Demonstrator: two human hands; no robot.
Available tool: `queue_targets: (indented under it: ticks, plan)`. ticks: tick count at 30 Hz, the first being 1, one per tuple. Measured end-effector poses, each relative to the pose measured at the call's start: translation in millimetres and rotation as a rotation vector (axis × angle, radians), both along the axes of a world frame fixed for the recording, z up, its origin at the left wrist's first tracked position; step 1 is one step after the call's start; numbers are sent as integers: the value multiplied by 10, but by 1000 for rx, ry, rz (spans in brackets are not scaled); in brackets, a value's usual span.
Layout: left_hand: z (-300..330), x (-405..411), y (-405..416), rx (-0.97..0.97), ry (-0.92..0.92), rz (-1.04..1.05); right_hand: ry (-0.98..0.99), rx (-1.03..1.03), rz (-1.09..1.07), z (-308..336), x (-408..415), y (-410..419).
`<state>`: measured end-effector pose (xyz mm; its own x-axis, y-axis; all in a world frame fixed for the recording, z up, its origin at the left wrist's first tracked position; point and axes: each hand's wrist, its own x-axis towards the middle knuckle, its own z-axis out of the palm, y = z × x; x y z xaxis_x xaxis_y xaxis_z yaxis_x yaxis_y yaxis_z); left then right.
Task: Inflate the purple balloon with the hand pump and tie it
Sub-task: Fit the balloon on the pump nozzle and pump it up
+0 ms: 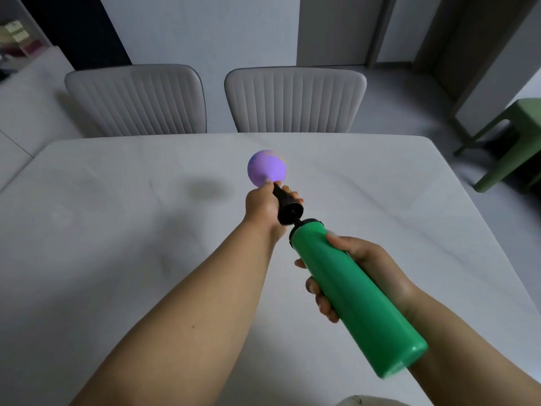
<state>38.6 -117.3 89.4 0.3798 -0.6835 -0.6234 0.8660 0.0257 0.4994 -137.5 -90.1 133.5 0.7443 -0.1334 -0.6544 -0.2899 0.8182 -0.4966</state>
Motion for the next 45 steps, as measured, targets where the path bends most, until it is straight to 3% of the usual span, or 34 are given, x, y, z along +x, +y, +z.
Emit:
queue_targets:
  ticks: [19, 31, 38, 45]
  plan:
    - [20, -42, 89, 11, -39, 38, 14, 5, 33, 32, 169, -56]
    - [-56, 133, 206, 22, -5, 125, -31, 138, 90, 35, -53, 109]
    - [13, -32, 184, 6, -5, 96, -16, 137, 10, 28, 266, -15]
    - [-19, 169, 225, 14, -59, 165, -25, 111, 85, 54, -70, 165]
